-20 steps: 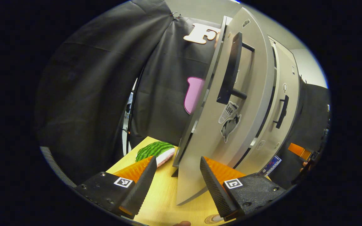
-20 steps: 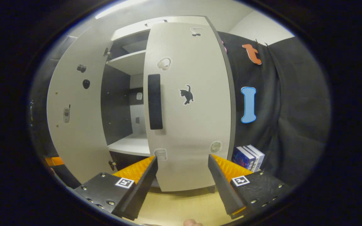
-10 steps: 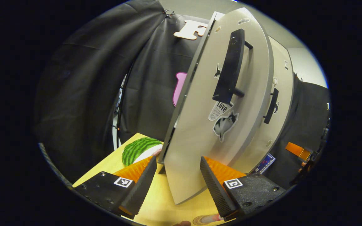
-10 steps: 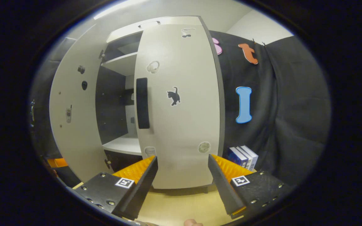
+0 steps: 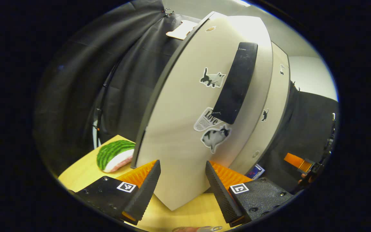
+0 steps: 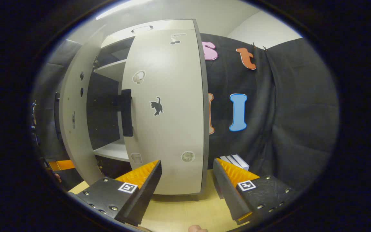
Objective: Grasp the bottle in the cabinet with the left hand and place it on the coaster, then close the right door with the right hand and the left door with the left hand.
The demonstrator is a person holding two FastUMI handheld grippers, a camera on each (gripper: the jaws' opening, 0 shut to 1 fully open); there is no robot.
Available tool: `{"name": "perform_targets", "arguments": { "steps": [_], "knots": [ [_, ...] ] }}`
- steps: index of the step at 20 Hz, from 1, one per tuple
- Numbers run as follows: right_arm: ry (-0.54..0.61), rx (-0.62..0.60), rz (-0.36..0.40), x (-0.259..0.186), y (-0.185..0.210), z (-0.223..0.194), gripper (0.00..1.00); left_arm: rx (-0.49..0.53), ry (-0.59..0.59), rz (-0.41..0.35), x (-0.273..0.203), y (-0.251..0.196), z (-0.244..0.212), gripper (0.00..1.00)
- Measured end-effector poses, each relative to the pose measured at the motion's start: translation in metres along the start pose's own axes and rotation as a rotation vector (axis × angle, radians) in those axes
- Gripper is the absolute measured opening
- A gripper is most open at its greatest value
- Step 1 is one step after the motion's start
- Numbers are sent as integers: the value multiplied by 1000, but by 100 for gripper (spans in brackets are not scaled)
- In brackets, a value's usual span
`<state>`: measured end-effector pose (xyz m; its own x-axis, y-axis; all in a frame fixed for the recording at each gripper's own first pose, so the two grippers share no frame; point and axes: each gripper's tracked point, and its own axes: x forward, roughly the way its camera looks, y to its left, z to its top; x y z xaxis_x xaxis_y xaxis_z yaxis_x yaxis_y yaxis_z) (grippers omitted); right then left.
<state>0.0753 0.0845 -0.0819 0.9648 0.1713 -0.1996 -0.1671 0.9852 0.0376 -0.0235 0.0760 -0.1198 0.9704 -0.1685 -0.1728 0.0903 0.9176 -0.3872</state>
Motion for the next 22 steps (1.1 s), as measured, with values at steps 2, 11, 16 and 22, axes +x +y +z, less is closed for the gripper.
{"name": "perform_targets", "arguments": {
  "steps": [2,11,16,22],
  "knots": [
    [-6,-6,1,-1,-3,2,93,9,2,-22,3,-14,-1,90],
    [2,-15,4,-11,-17,-6,97,79,30,-62,10,-42,-7,90],
    [8,-23,4,-14,-27,-10,97,96,34,-59,16,-51,-6,91],
    [7,-25,11,-14,-38,-7,97,144,41,-62,17,-76,-2,90]
  ]
}}
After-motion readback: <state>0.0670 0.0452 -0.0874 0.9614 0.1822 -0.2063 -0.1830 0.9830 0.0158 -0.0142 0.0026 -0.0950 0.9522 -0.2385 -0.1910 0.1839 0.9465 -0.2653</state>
